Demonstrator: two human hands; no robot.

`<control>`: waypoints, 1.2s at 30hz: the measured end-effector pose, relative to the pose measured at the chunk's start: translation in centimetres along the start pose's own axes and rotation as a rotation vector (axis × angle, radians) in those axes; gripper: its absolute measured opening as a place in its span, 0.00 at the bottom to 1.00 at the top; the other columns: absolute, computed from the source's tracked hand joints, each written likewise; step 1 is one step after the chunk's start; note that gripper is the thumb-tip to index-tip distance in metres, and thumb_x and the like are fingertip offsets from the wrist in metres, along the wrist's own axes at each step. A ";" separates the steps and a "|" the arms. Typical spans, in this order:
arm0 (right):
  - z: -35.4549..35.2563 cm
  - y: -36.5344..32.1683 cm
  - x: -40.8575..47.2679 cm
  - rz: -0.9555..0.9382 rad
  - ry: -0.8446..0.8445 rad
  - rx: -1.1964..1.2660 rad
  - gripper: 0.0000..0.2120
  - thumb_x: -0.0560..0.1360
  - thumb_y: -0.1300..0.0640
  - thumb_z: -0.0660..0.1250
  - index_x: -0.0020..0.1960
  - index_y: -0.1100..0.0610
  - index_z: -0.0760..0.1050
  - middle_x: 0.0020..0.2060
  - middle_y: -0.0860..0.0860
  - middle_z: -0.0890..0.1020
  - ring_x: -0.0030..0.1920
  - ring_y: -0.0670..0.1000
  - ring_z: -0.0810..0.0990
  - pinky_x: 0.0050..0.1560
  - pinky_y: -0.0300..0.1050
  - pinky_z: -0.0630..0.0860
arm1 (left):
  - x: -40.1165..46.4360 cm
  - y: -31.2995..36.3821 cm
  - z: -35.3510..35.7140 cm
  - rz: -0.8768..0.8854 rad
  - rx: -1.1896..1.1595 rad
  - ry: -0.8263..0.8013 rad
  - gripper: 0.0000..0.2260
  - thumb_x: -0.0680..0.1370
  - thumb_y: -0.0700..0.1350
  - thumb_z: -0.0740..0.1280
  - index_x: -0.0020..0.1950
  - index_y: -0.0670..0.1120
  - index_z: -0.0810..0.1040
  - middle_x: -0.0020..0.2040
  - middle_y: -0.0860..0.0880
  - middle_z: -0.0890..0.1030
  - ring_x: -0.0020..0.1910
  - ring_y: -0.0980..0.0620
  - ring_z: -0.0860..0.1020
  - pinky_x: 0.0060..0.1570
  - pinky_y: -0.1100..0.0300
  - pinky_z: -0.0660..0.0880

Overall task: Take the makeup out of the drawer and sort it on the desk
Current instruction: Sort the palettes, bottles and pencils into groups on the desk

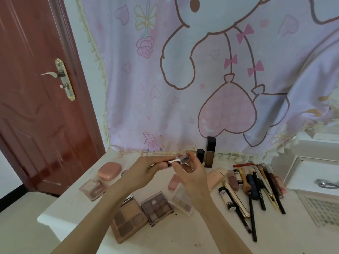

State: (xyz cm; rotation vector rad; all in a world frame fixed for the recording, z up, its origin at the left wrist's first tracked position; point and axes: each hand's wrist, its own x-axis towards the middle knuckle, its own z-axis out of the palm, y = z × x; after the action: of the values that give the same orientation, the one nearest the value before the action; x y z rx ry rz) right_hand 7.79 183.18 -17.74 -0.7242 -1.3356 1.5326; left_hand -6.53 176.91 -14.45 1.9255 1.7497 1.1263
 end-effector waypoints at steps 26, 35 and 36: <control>7.1 6.3 6.2 0.387 -0.246 0.294 0.34 0.70 0.78 0.63 0.65 0.47 0.64 0.55 0.55 0.78 0.53 0.54 0.79 0.53 0.46 0.78 | 4.8 -9.2 -5.4 -0.093 0.320 0.099 0.11 0.81 0.39 0.57 0.54 0.41 0.78 0.49 0.47 0.81 0.46 0.50 0.76 0.43 0.71 0.66; 11.1 9.3 11.6 0.201 -0.377 -0.224 0.31 0.68 0.68 0.69 0.65 0.46 0.65 0.54 0.48 0.78 0.47 0.42 0.79 0.48 0.35 0.76 | 8.5 -15.6 -8.9 -0.133 0.472 0.124 0.11 0.80 0.39 0.58 0.56 0.41 0.79 0.51 0.45 0.81 0.51 0.45 0.77 0.50 0.59 0.68; 11.4 9.6 12.1 0.176 -0.388 -0.303 0.31 0.68 0.66 0.70 0.66 0.46 0.64 0.53 0.47 0.77 0.45 0.39 0.77 0.44 0.30 0.74 | 8.8 -16.4 -9.3 -0.141 0.493 0.129 0.11 0.80 0.38 0.58 0.56 0.41 0.79 0.51 0.44 0.81 0.51 0.44 0.76 0.50 0.59 0.68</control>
State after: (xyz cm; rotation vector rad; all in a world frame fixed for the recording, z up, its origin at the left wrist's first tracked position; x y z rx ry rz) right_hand -9.48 190.04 -22.61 -0.7725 -1.8640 1.6877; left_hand -25.10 186.06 -16.66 1.9746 2.3698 0.8394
